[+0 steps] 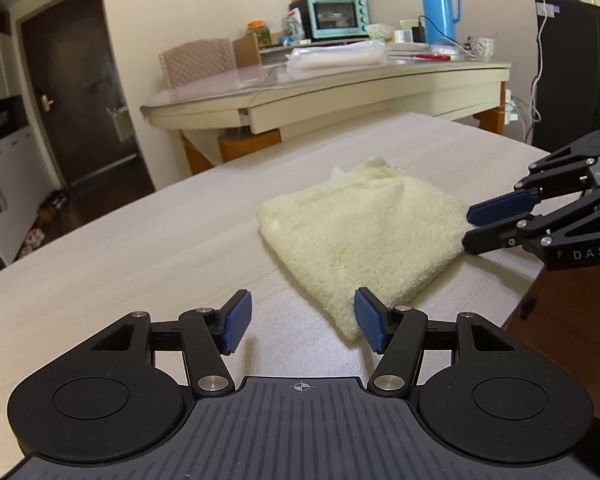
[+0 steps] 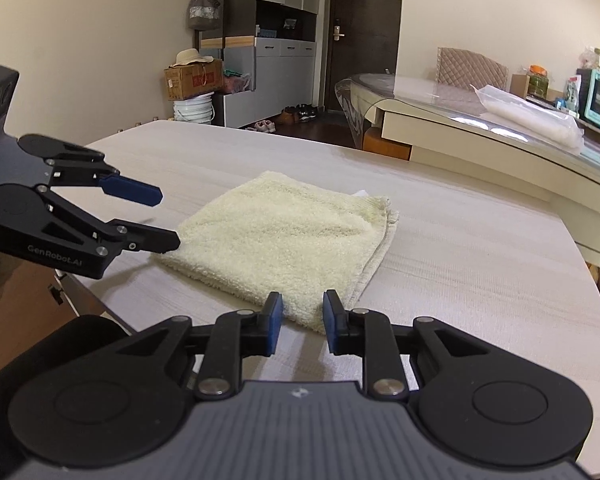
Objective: Fold towel
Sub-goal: 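Lay the towel flat and hold its edge with the right gripper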
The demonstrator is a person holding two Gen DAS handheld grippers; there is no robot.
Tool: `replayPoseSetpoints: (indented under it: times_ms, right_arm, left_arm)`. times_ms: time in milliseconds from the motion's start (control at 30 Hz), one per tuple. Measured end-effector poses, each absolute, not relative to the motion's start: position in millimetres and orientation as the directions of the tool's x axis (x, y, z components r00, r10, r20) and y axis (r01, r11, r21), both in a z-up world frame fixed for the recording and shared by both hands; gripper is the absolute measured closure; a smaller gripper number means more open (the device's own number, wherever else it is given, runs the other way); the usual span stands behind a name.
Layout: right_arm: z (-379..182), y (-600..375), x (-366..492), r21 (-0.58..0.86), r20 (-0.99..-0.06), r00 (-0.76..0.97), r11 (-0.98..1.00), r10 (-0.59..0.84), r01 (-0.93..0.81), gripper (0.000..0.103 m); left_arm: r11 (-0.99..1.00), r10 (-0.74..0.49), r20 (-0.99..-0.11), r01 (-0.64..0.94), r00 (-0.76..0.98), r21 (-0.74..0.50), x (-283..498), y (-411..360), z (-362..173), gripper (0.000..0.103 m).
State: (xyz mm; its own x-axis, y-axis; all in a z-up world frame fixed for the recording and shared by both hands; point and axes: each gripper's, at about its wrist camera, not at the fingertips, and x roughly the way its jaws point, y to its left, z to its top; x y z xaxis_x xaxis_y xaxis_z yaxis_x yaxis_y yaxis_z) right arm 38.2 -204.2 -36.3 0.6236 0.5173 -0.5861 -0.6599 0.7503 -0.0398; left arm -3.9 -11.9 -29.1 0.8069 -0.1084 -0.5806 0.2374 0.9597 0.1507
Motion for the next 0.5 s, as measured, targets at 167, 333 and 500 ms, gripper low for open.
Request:
replayPoseSetpoints:
  times_ms: [167,333,500]
  right_arm:
    - [-37,-204,41,-0.047,-0.583,0.624,0.745,0.521,-0.666,0.078]
    - [-38,-203,48,-0.059,-0.583,0.621,0.735,0.524,-0.676,0.078]
    - [-39,-199,58,-0.074,-0.588,0.615,0.723,0.525,-0.687,0.077]
  left_arm:
    - [0.972,-0.088,-0.583,0.197,0.807,0.125,-4,-12,-30,0.037]
    - [0.983,-0.067,-0.593,0.154,0.802,0.096,0,-12,-29,0.036]
    - [0.988,-0.047,-0.6,0.125,0.799,0.09,8,-11,-28,0.036]
